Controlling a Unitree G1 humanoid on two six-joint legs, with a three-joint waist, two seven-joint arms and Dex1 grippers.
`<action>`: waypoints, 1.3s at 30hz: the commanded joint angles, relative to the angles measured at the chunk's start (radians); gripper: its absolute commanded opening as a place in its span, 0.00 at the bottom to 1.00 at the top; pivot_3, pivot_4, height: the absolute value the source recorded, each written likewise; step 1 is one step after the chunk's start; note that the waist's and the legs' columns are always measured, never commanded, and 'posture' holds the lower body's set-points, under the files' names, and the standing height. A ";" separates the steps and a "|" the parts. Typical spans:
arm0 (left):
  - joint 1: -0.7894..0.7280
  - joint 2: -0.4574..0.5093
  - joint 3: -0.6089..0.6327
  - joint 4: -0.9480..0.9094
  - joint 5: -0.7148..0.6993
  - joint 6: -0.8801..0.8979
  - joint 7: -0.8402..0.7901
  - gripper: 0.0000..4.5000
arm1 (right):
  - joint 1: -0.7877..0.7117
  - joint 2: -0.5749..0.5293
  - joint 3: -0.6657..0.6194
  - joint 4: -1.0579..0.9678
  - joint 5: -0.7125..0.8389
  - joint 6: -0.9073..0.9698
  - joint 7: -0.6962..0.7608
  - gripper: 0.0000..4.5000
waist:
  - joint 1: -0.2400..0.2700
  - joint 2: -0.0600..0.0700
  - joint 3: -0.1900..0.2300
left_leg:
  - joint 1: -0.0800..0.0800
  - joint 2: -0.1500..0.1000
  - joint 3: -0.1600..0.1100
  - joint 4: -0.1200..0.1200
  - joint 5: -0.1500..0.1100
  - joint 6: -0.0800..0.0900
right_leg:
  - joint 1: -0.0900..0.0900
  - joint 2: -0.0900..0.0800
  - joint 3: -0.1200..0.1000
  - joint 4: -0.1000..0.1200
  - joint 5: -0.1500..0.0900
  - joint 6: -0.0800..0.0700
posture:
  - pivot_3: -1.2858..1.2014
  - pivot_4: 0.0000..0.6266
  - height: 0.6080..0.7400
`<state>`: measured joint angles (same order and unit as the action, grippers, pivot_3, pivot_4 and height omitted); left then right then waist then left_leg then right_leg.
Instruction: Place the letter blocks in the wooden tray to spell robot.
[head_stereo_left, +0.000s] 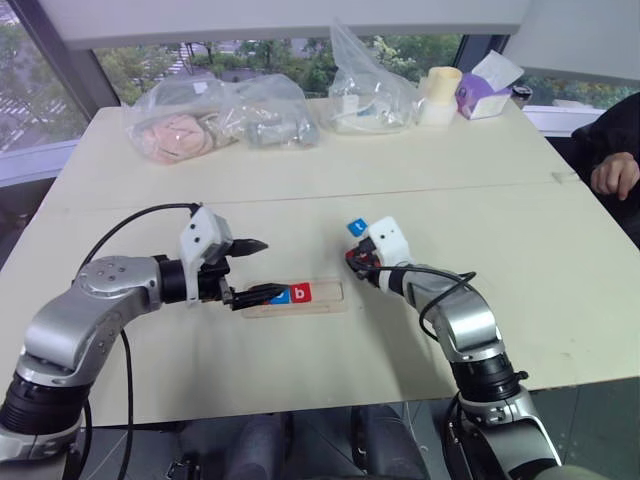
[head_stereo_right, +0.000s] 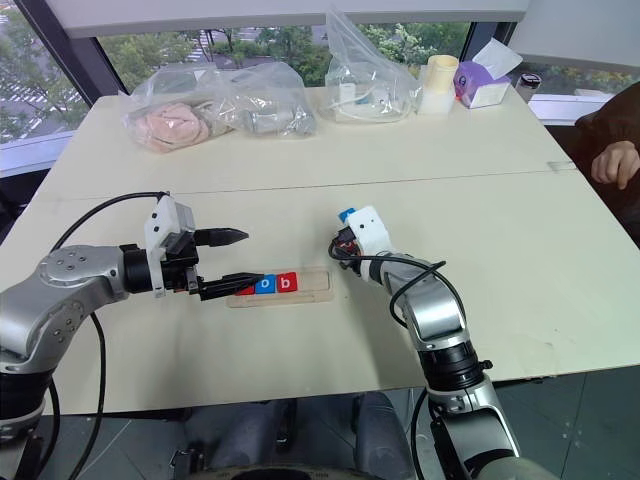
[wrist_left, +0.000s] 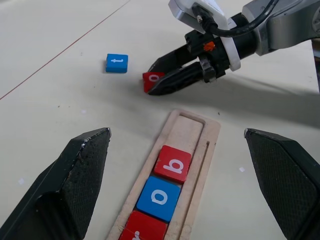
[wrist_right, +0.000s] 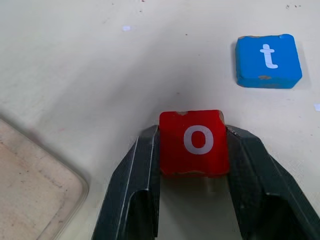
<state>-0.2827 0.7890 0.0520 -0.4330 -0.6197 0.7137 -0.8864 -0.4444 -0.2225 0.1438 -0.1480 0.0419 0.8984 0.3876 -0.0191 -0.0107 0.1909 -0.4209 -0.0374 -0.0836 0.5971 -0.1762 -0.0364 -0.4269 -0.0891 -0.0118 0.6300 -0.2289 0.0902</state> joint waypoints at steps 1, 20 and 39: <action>0.002 -0.002 0.001 -0.039 -0.001 -0.008 0.006 1.00 | -0.018 0.003 -0.033 -0.051 0.002 0.025 -0.040 0.27 | 0.001 0.000 0.000 | 0.000 0.000 0.000 0.000 0.000 0.000 | 0.000 0.000 0.000 0.000 0.000 0.000 | 0.52 0.24 1.00; -0.063 -0.018 -0.159 -0.039 0.068 -0.048 -0.064 1.00 | 0.220 0.283 -0.242 -0.716 0.016 0.716 -0.316 0.27 | 0.000 0.000 0.000 | -0.001 0.001 -0.001 -0.001 0.000 0.000 | -0.001 0.000 0.000 -0.001 -0.001 0.000 | 0.52 0.24 1.00; -0.067 0.091 -0.099 0.003 0.053 -0.064 -0.205 1.00 | 0.102 -0.151 -0.305 -0.585 0.272 0.291 0.199 0.99 | 0.007 0.001 0.001 | -0.004 0.002 -0.001 -0.001 0.000 0.000 | -0.001 -0.001 -0.001 -0.004 -0.002 0.003 | 0.52 0.24 1.00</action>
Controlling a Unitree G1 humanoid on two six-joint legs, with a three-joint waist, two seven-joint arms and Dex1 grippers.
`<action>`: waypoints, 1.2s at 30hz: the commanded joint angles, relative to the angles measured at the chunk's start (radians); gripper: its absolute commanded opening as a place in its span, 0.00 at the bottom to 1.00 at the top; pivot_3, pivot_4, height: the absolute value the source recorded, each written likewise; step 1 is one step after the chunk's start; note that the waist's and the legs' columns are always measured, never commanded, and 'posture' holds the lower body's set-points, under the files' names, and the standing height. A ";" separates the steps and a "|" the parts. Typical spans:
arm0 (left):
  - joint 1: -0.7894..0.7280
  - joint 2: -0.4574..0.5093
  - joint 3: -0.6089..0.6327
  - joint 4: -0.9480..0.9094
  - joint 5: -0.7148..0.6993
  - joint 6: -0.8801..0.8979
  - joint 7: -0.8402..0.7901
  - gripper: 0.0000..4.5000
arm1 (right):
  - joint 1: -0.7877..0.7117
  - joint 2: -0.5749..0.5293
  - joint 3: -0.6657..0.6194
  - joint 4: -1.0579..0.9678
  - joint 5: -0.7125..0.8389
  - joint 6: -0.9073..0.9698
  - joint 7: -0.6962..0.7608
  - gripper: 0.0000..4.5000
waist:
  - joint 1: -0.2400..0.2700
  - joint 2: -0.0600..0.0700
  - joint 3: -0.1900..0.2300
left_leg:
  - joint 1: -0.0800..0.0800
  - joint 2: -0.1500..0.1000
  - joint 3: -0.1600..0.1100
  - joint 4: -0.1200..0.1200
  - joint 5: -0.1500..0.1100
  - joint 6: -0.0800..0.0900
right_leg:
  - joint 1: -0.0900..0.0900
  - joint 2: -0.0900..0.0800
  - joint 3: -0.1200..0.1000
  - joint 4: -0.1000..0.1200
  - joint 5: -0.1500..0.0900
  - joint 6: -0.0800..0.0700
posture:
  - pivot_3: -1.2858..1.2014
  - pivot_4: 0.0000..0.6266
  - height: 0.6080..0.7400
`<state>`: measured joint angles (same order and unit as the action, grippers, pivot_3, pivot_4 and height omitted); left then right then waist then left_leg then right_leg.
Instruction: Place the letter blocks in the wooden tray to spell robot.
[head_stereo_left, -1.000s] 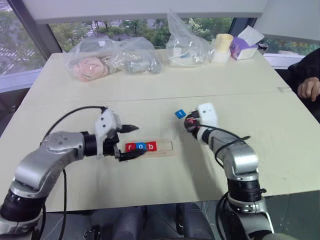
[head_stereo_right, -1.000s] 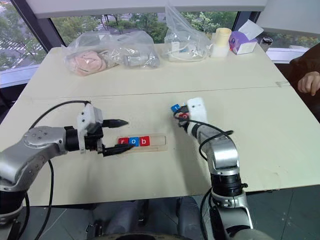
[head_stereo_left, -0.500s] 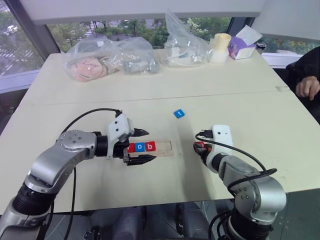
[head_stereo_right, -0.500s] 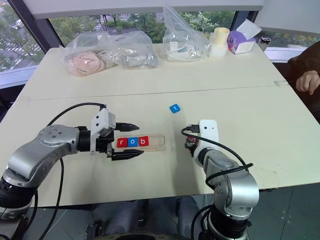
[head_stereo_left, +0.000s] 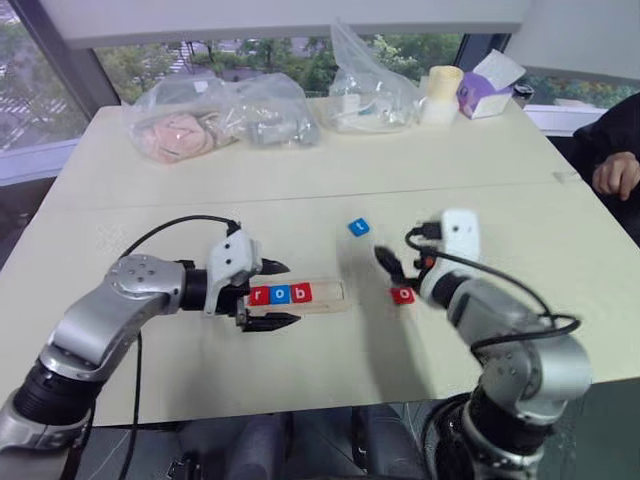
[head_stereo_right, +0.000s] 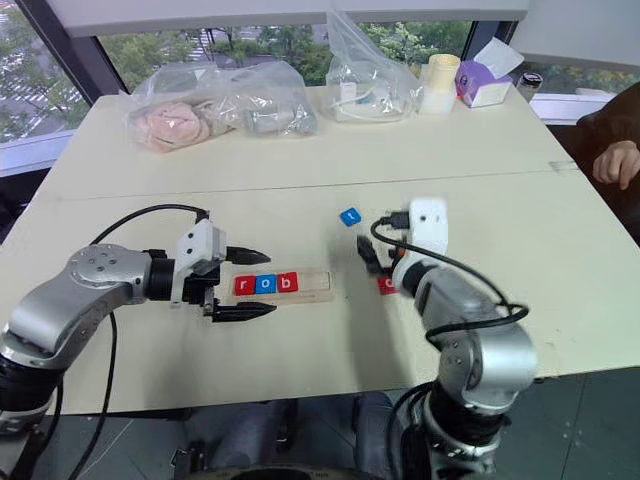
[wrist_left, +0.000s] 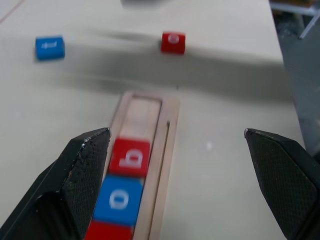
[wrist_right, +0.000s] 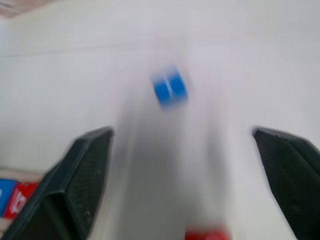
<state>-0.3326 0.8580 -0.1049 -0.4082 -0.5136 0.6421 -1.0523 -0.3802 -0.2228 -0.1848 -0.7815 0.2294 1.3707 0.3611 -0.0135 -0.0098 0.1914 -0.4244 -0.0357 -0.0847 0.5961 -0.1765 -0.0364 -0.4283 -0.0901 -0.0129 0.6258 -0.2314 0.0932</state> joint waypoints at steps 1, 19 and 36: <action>-0.033 0.028 0.077 -0.040 -0.101 0.045 -0.052 1.00 | 0.067 -0.239 0.032 0.092 0.102 -0.284 0.332 0.99 | 0.002 0.000 0.000 | -0.001 0.000 0.000 0.000 0.000 0.000 | 0.000 -0.001 0.000 -0.001 0.000 0.000 | 0.52 0.24 1.00; 0.021 0.114 0.074 -0.228 -0.163 0.132 -0.031 1.00 | -0.051 -0.549 0.344 1.036 -0.092 -1.371 0.964 0.99 | -0.002 -0.004 0.002 | 0.001 0.000 0.005 0.002 -0.002 0.004 | 0.004 0.002 0.002 -0.008 0.005 -0.001 | 0.52 0.24 1.00; 0.120 0.189 0.163 -0.150 -0.119 0.094 -0.018 1.00 | -0.155 -0.436 0.364 0.888 0.014 -1.099 0.939 0.26 | -0.009 -0.004 0.002 | 0.003 0.000 0.005 0.002 -0.002 0.003 | 0.004 0.003 0.004 -0.006 0.006 -0.001 | 0.52 0.24 1.00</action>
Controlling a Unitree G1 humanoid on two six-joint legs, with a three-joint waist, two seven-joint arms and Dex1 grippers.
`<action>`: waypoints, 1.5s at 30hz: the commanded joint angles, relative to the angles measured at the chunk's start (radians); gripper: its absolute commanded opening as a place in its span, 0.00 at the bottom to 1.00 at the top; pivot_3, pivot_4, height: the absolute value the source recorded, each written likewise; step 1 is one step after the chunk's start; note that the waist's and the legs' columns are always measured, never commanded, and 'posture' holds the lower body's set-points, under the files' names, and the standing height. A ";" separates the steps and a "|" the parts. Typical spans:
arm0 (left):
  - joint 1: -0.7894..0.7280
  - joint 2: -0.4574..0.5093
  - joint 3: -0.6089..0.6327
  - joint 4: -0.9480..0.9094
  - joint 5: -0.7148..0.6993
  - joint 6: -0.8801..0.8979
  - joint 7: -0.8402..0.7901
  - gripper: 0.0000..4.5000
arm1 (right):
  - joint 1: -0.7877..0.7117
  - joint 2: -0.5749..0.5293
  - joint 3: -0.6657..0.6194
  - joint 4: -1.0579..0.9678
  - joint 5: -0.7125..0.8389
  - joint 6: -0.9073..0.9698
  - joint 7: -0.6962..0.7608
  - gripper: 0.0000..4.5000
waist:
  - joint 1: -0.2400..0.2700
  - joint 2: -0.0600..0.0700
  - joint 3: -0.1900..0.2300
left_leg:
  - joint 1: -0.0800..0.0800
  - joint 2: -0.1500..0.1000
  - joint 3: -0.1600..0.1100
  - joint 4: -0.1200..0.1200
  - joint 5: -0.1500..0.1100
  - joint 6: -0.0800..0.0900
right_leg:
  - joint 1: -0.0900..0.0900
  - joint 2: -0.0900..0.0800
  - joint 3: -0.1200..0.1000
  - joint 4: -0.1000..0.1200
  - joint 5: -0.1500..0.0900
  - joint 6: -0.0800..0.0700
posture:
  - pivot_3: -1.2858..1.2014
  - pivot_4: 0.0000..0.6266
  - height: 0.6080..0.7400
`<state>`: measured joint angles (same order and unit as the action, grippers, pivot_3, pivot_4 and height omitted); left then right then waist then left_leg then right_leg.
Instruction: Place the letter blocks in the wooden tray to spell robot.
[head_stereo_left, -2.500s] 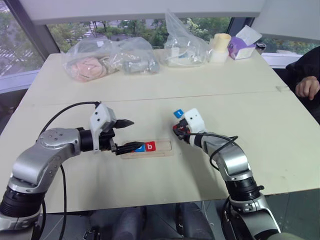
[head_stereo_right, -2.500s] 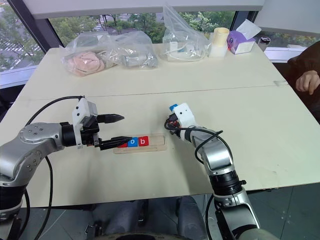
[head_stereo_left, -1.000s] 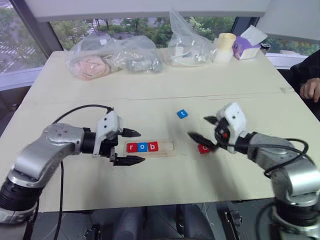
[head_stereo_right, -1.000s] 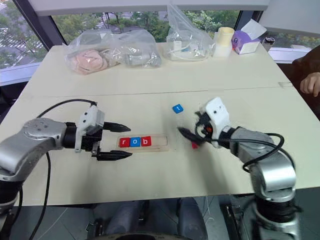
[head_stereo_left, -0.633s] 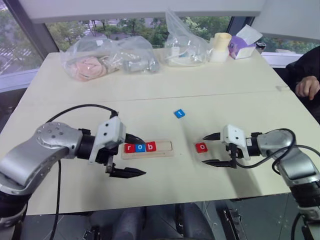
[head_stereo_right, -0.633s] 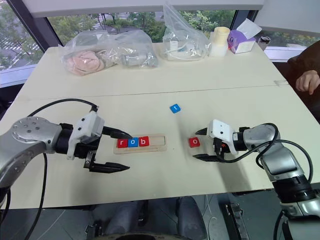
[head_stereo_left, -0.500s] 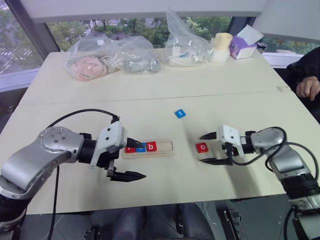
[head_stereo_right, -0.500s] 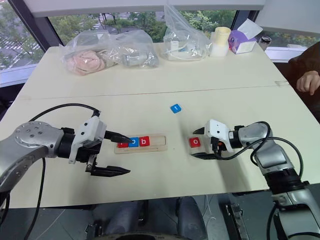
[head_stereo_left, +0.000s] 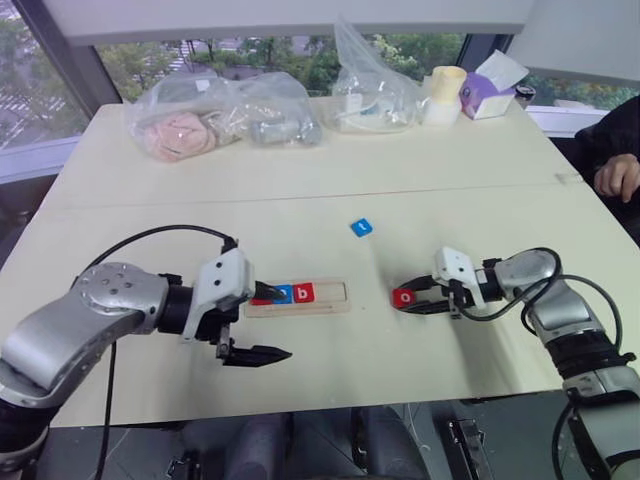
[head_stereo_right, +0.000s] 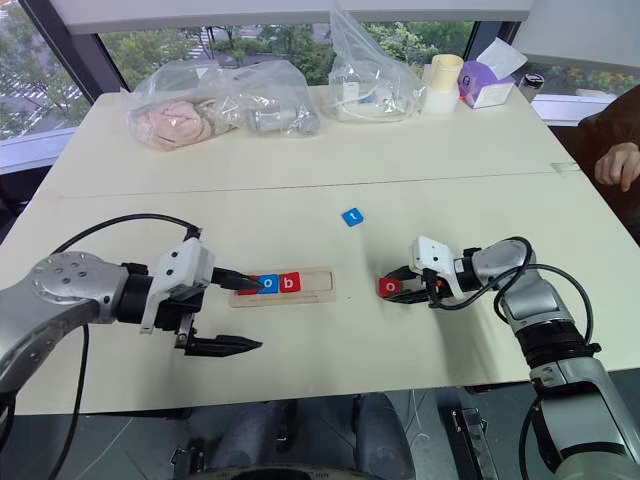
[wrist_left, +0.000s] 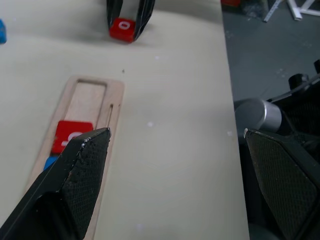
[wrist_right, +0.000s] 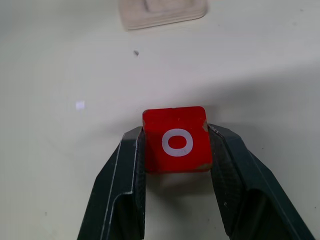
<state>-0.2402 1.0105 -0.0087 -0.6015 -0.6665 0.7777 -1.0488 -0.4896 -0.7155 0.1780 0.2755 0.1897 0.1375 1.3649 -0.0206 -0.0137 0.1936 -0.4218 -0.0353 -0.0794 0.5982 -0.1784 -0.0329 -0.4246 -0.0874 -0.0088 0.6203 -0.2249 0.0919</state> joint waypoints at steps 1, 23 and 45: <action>0.049 0.054 0.085 0.061 0.046 -0.057 -0.032 1.00 | -0.053 0.083 0.019 -0.211 0.040 0.165 -0.099 0.26 | -0.008 0.000 0.000 | 0.001 0.000 0.000 0.000 0.000 0.000 | 0.000 0.000 0.001 0.001 0.000 0.000 | 0.52 0.24 1.00; 0.112 0.029 0.120 0.078 0.067 -0.088 0.011 1.00 | -0.214 0.242 0.248 -0.101 -0.165 0.148 -0.186 0.26 | 0.003 0.000 0.000 | 0.000 -0.001 0.000 0.000 0.000 0.000 | -0.002 0.000 0.001 0.004 -0.001 0.000 | 0.52 0.24 1.00; 0.093 0.000 0.077 0.107 0.121 -0.120 0.017 1.00 | -0.207 0.312 0.236 -0.101 -0.159 0.205 -0.201 0.58 | 0.003 0.000 0.000 | 0.001 -0.001 0.000 0.000 0.000 0.000 | -0.002 0.000 0.001 0.006 -0.001 0.000 | 0.52 0.24 1.00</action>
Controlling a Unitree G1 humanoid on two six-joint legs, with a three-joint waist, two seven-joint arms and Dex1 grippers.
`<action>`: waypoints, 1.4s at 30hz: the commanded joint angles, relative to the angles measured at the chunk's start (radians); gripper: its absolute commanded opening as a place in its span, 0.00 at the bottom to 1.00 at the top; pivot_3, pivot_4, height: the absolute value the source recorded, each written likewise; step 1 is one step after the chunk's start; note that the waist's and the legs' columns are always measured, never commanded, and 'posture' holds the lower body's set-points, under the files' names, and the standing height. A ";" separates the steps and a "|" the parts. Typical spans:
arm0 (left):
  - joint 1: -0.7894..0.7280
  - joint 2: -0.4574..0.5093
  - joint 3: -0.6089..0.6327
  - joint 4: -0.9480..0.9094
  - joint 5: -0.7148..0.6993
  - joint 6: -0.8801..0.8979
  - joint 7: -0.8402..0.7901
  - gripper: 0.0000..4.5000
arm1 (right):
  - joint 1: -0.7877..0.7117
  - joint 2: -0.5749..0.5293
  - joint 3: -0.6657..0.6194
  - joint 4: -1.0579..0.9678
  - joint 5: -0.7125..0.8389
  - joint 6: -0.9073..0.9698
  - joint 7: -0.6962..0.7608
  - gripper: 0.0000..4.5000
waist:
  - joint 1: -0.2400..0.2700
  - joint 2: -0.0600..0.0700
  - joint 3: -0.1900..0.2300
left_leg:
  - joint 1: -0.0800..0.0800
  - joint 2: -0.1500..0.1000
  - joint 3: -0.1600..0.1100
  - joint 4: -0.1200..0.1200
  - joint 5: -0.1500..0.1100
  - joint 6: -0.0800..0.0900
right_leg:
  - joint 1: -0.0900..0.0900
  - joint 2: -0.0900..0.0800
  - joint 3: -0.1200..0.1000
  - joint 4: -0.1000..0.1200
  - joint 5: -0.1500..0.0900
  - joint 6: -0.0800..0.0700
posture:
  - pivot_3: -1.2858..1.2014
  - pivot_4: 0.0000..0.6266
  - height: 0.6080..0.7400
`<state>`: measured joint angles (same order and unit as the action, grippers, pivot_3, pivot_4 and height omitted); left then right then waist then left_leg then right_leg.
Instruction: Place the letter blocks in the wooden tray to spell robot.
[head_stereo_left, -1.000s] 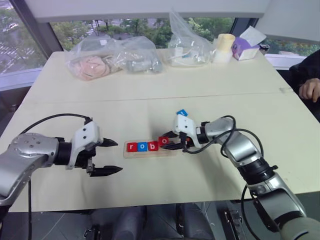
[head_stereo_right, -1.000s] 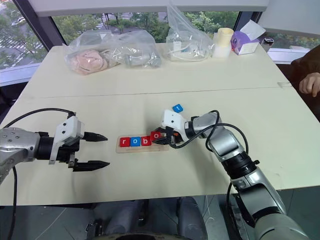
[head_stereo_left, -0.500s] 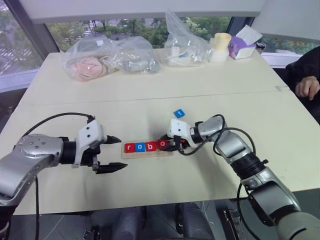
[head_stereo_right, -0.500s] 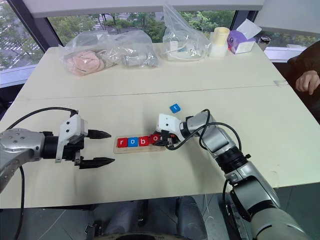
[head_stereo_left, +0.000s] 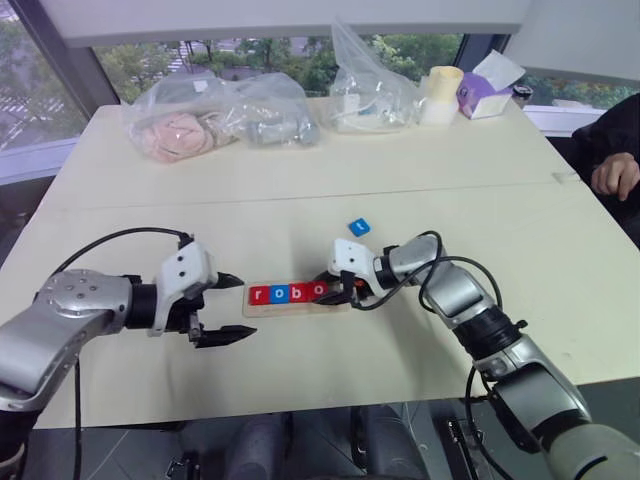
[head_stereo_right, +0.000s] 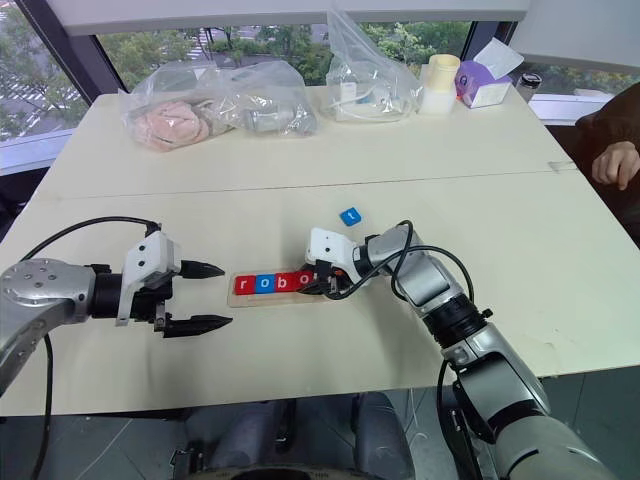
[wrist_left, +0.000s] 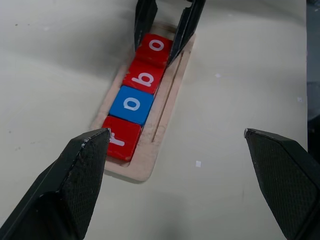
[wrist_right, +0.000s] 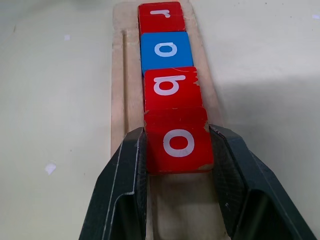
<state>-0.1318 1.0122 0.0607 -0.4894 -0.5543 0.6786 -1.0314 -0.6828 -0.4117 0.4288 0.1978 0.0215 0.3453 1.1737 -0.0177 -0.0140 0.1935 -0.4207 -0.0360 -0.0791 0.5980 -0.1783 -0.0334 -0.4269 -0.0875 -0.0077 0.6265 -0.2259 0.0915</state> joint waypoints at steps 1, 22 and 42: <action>-0.017 -0.003 0.005 -0.004 0.012 -0.023 0.000 1.00 | -0.016 0.011 -0.018 -0.023 0.005 -0.010 -0.019 0.71 | 0.000 0.000 0.000 | 0.000 0.000 0.000 0.000 0.000 0.000 | 0.000 0.000 0.000 0.000 0.000 0.000 | 0.52 0.24 1.00; -0.187 -0.186 0.076 0.070 -0.042 0.002 0.156 1.00 | -0.038 0.118 -0.388 0.044 0.057 0.215 -0.631 0.94 | -0.001 -0.001 0.000 | 0.001 -0.001 0.000 0.000 0.001 -0.001 | 0.000 0.000 0.000 0.002 0.002 0.004 | 0.52 0.24 1.00; -0.217 -0.232 0.007 0.186 0.070 -0.080 0.183 1.00 | -0.004 0.205 -0.343 0.156 0.013 0.167 -0.764 0.08 | -0.004 -0.001 0.000 | 0.004 0.000 0.001 -0.001 0.001 0.000 | 0.001 0.001 0.002 0.004 0.002 0.004 | 0.52 0.24 1.00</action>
<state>-0.3477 0.7789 0.0464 -0.2800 -0.4875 0.6186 -0.8462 -0.6922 -0.2056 0.0842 0.3703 0.0411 0.4985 0.4180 -0.0217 -0.0148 0.1931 -0.4161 -0.0364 -0.0786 0.5974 -0.1776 -0.0339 -0.4249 -0.0861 -0.0060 0.6301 -0.2238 0.0952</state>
